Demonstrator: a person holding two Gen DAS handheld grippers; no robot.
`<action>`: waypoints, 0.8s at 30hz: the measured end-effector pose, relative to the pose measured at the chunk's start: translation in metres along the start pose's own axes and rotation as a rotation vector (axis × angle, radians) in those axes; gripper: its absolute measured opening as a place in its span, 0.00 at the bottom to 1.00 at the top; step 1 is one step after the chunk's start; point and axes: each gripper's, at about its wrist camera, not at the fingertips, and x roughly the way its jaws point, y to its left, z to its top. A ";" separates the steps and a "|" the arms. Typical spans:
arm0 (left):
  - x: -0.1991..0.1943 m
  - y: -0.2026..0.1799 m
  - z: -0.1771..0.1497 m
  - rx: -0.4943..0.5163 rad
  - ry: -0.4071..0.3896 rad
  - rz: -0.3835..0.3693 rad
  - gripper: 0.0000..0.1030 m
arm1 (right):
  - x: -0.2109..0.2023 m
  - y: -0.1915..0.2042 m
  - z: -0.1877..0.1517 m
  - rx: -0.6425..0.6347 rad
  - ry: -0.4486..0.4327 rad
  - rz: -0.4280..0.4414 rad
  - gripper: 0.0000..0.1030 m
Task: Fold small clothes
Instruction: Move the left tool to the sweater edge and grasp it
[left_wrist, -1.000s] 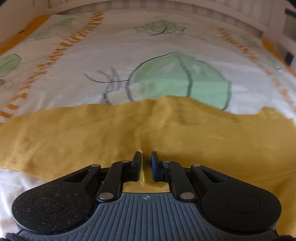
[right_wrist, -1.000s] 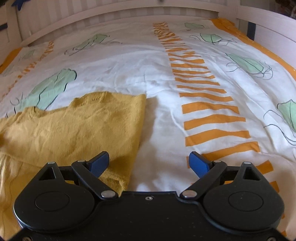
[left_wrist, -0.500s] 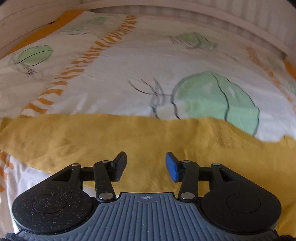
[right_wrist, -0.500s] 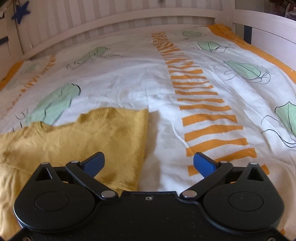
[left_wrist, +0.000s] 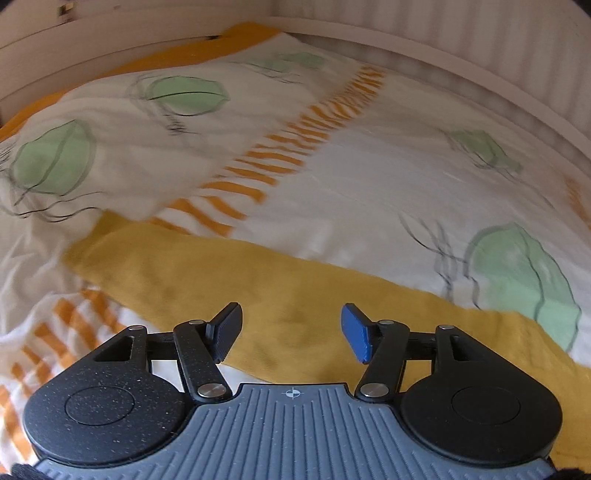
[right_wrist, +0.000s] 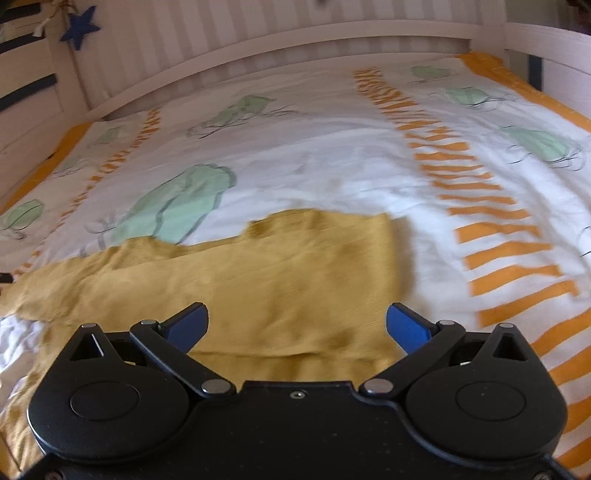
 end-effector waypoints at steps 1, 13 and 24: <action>-0.001 0.009 0.003 -0.020 -0.006 0.006 0.56 | 0.001 0.007 -0.003 -0.003 0.004 0.015 1.00; 0.006 0.115 0.011 -0.303 -0.022 0.074 0.56 | 0.012 0.088 -0.013 -0.084 0.063 0.108 1.00; 0.045 0.164 -0.001 -0.470 0.006 0.039 0.56 | 0.023 0.142 -0.008 -0.155 0.087 0.163 1.00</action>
